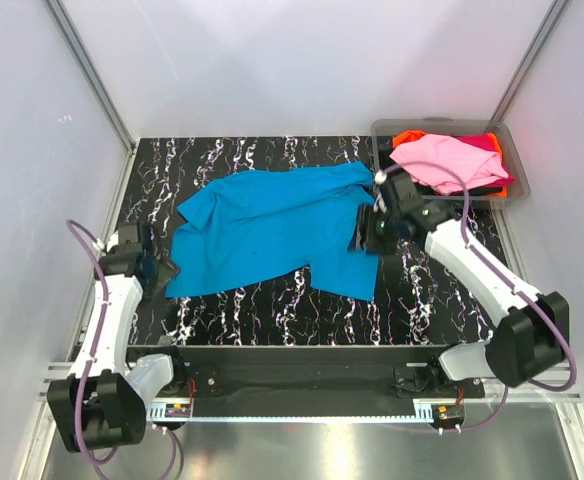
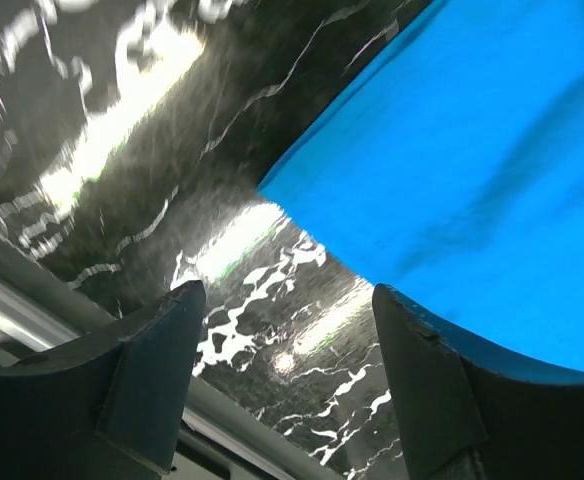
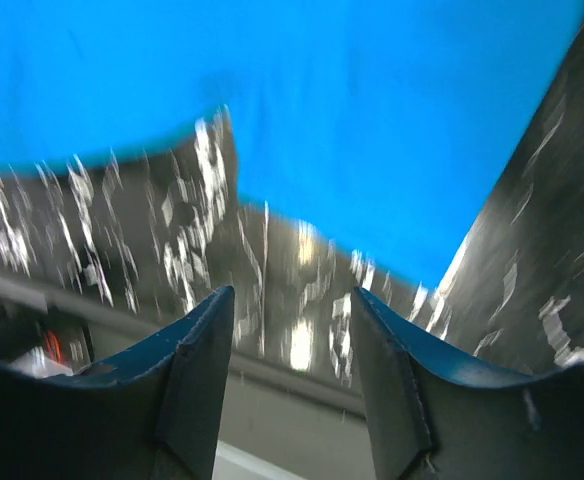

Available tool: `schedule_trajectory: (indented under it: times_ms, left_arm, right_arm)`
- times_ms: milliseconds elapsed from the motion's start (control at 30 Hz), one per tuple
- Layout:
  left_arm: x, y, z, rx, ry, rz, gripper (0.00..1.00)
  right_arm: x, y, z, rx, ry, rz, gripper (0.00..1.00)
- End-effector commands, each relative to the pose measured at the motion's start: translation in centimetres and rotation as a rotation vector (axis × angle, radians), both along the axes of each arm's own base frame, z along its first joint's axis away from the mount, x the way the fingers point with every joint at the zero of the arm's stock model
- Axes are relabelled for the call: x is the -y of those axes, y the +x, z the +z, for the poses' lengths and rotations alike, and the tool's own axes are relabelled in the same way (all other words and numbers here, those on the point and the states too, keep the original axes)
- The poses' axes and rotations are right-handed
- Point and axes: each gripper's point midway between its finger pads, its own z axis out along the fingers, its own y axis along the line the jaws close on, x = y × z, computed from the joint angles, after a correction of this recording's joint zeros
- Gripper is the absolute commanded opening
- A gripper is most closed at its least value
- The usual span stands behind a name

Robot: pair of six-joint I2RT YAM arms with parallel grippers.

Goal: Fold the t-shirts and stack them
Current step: Flatten the tshirt out

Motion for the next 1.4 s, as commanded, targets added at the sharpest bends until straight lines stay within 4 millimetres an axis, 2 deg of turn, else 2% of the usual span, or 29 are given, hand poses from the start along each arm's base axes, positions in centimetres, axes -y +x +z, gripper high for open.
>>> schedule_trajectory:
  times_ms: [0, 100, 133, 233, 400, 567, 900, 1133, 1233, 1300, 1367]
  left_arm:
    - [1.1, 0.8, -0.9, 0.036, -0.106, 0.077, 0.73]
    - [0.6, 1.0, -2.8, -0.015, -0.131, 0.114, 0.70]
    - [0.3, 0.9, -3.8, -0.068, -0.141, 0.136, 0.65]
    - [-0.2, 1.1, -4.9, -0.141, -0.135, 0.149, 0.57]
    - [-1.6, 1.6, -5.3, -0.154, -0.077, 0.207, 0.52]
    - [-2.0, 2.4, -5.9, -0.175, -0.072, 0.218, 0.51]
    - [-2.7, 2.2, -8.1, -0.247, -0.049, 0.250, 0.50]
    - [-2.8, 1.8, -9.6, -0.292, -0.047, 0.235, 0.39]
    - [-3.0, 1.7, -10.0, -0.293, -0.042, 0.224, 0.34]
    - [-3.2, 2.0, -10.3, -0.291, -0.036, 0.203, 0.20]
    - [-3.0, 2.5, -10.2, -0.286, -0.051, 0.170, 0.02]
  right_arm:
    - [-1.4, -3.3, -1.4, -0.068, 0.085, 0.022, 0.56]
    - [-0.7, -4.4, -1.7, -0.058, 0.078, 0.032, 0.56]
    - [-0.5, -4.6, -1.9, -0.054, 0.068, 0.039, 0.56]
    - [0.0, -5.0, -2.7, -0.059, 0.045, 0.041, 0.58]
    - [0.2, -5.5, -3.9, -0.087, 0.025, 0.066, 0.59]
    - [0.4, -5.3, -4.0, -0.069, 0.001, 0.096, 0.59]
    - [0.7, -5.9, -5.7, -0.122, -0.012, 0.092, 0.58]
    - [1.1, -6.0, -5.8, -0.134, -0.007, 0.036, 0.58]
    - [1.2, -6.1, -5.8, -0.150, 0.004, -0.003, 0.60]
    - [1.1, -6.1, -6.1, -0.170, 0.013, -0.044, 0.62]
    - [1.6, -6.0, -6.8, -0.207, 0.015, -0.095, 0.64]
